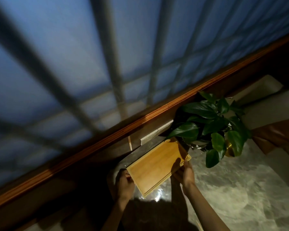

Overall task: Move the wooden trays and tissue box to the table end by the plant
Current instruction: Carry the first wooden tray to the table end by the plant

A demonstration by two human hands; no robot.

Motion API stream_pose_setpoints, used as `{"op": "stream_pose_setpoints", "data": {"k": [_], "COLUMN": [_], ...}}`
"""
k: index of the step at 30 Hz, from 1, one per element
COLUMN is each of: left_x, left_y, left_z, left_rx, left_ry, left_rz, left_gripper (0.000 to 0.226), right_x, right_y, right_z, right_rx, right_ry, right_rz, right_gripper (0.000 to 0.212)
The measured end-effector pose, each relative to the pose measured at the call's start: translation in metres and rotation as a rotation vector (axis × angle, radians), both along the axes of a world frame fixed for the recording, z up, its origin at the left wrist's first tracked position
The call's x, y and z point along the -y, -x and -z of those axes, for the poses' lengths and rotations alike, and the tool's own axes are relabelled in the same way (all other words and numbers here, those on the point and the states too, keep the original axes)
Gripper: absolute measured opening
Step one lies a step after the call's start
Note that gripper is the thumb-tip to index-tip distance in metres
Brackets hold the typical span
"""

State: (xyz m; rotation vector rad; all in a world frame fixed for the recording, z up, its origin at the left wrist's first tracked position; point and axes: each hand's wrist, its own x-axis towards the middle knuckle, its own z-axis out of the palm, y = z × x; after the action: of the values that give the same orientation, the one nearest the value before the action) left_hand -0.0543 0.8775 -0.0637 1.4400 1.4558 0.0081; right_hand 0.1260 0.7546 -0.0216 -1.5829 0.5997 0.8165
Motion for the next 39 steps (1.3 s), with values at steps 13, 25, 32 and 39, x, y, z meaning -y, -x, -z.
{"op": "stream_pose_setpoints", "data": {"k": [13, 25, 32, 39], "left_x": [-0.035, 0.009, 0.020, 0.007], "left_y": [-0.031, -0.015, -0.012, -0.020], "left_z": [0.000, -0.007, 0.002, -0.017], "left_rx": [0.177, -0.228, -0.400, -0.415], "left_ry": [-0.021, -0.375, -0.309, -0.201], "left_rz": [-0.021, 0.711, 0.893, 0.977], "left_gripper": [0.037, 0.070, 0.072, 0.063], "right_x": [-0.024, 0.024, 0.024, 0.019], "right_y": [-0.046, 0.017, 0.035, 0.015], "right_z": [0.025, 0.046, 0.053, 0.036], "right_rx": [-0.069, 0.592, 0.584, 0.480], "right_ry": [-0.030, 0.568, 0.836, 0.816], "right_rz": [-0.078, -1.185, -1.445, -1.604], "right_gripper": [0.047, 0.060, 0.061, 0.077]}}
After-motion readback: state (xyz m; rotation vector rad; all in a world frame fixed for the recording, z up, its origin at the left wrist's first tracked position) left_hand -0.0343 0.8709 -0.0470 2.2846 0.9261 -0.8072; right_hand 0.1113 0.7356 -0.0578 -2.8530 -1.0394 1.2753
